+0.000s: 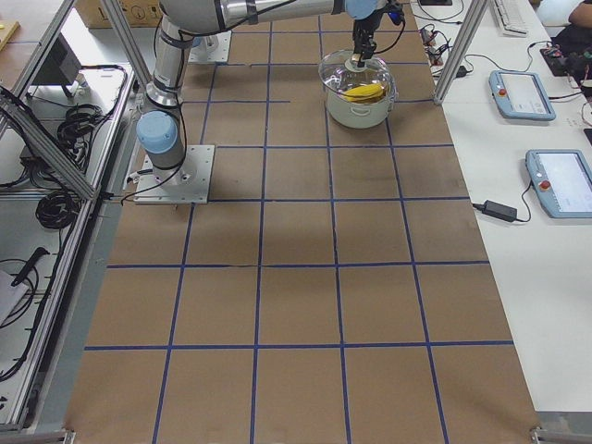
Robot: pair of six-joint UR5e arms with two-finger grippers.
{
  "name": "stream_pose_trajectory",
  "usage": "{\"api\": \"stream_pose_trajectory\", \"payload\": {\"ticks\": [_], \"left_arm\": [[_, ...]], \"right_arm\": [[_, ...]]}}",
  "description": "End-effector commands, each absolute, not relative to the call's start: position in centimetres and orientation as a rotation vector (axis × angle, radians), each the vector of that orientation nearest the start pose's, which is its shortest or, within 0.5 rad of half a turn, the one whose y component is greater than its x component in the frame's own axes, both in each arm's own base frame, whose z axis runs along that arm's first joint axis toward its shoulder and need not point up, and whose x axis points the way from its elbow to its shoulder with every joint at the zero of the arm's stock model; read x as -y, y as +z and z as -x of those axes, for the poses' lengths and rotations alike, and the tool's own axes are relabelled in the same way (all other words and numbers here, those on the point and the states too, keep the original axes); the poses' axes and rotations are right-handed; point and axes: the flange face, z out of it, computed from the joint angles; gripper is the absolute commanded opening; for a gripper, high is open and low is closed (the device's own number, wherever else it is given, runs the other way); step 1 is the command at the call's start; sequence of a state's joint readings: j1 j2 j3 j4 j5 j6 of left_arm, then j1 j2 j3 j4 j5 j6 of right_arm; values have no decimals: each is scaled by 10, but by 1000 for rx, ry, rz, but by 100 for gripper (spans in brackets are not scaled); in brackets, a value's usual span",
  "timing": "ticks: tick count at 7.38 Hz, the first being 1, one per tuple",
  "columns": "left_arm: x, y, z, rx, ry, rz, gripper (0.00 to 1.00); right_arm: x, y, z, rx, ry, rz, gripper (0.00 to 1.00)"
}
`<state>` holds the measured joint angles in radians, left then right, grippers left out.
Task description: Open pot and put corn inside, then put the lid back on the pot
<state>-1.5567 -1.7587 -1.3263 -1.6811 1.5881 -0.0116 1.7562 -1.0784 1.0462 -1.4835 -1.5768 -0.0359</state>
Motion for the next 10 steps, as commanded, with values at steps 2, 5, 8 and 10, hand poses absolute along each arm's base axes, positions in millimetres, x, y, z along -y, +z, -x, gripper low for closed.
{"api": "stream_pose_trajectory", "payload": {"ticks": [2, 5, 8, 10], "left_arm": [[497, 530, 112, -3117, -3, -2, 100], [520, 521, 112, -3116, -110, -1, 100], [508, 523, 117, -3115, -118, -20, 100], [510, 519, 116, -3114, -104, -18, 100]], "right_arm": [[684, 410, -293, -3120, 108, 394, 31], [695, 396, -312, -3091, 115, 401, 31], [697, 383, -319, -3086, 142, 412, 31], [698, 378, -321, -3073, 155, 409, 31]]}}
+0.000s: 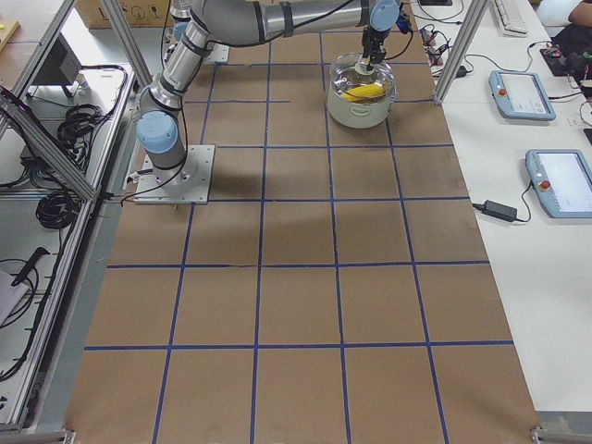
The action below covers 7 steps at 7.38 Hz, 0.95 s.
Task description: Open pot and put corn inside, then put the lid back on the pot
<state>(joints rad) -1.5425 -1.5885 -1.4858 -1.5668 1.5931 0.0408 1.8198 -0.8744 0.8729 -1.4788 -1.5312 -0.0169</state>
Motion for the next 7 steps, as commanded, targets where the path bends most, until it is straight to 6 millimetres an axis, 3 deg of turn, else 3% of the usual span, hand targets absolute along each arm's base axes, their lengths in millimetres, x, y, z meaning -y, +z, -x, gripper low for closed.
{"api": "stream_pose_trajectory", "payload": {"ticks": [1, 7], "left_arm": [[511, 521, 111, -3115, -111, -1, 100], [508, 525, 108, -3111, -120, 6, 100]], "right_arm": [[700, 374, -320, -3073, 162, 406, 31], [704, 363, -320, -3073, 179, 403, 34]]}}
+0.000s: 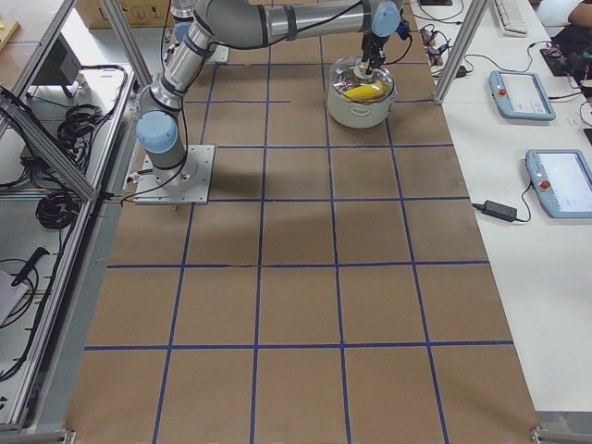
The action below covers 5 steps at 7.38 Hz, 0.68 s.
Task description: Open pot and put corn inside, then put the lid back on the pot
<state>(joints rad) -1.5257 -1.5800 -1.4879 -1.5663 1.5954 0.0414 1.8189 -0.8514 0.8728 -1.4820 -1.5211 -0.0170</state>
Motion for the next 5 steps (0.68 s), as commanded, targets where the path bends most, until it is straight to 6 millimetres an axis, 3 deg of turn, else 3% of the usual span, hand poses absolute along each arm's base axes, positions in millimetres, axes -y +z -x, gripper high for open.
{"api": "stream_pose_trajectory", "payload": {"ticks": [1, 5], "left_arm": [[508, 525, 108, -3111, -120, 9, 100], [508, 523, 108, -3112, -115, 6, 100]], "right_arm": [[704, 363, -320, -3075, 174, 404, 43], [706, 364, -320, -3077, 150, 398, 99]]}}
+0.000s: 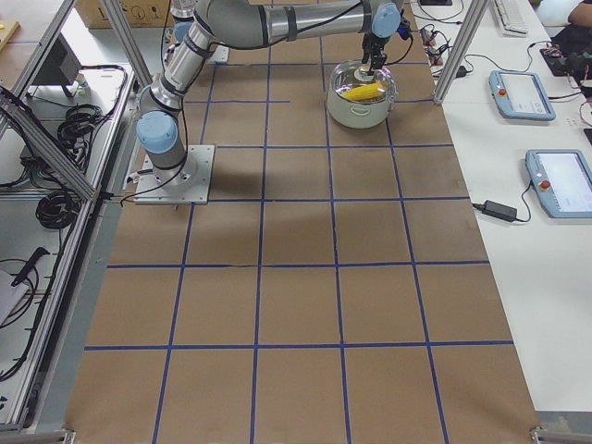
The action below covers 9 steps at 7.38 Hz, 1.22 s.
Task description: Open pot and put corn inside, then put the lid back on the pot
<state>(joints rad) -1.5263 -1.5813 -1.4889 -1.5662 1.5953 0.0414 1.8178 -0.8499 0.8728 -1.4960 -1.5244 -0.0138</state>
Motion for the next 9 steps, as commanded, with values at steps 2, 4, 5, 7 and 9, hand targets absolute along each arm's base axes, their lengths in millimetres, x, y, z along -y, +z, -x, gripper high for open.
{"api": "stream_pose_trajectory", "payload": {"ticks": [2, 4, 5, 7, 9], "left_arm": [[509, 523, 108, -3112, -115, 6, 100], [509, 523, 108, -3113, -115, 6, 100], [510, 521, 108, -3112, -111, 9, 100], [510, 516, 108, -3113, -65, 8, 100], [509, 515, 106, -3114, 16, 24, 100]], "right_arm": [[706, 369, -319, -3077, 134, 398, 100], [699, 412, -302, -3115, 73, 389, 100], [682, 438, -294, -3136, 77, 387, 99], [651, 457, -271, -3140, 217, 370, 93], [605, 476, -231, -3155, 228, 312, 94]]}}
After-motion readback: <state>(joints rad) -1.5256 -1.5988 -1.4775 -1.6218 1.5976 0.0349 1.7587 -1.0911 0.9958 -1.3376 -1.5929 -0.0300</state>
